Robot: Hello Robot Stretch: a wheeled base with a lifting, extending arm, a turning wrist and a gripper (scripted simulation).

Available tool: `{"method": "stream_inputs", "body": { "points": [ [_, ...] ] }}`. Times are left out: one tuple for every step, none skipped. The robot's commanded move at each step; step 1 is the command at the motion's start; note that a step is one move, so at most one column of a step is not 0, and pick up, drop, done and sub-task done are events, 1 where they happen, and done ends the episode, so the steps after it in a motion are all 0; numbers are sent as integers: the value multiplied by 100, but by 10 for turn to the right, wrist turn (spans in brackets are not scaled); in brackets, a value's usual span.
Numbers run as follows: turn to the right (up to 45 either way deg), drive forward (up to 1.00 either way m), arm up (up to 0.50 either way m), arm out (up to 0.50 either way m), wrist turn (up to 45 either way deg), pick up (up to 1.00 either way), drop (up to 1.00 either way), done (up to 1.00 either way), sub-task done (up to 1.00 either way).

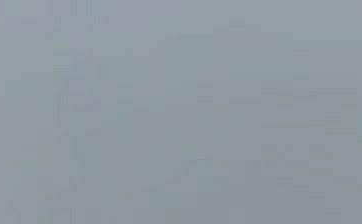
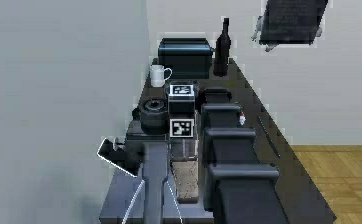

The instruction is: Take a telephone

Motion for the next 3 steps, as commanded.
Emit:
{"method": "stream_inputs", "body": {
  "points": [
    [0,0,0,0,450,0,0,0,0],
    [0,0,0,0,450,0,0,0,0],
    [0,0,0,0,450,0,0,0,0]
  ]
}}
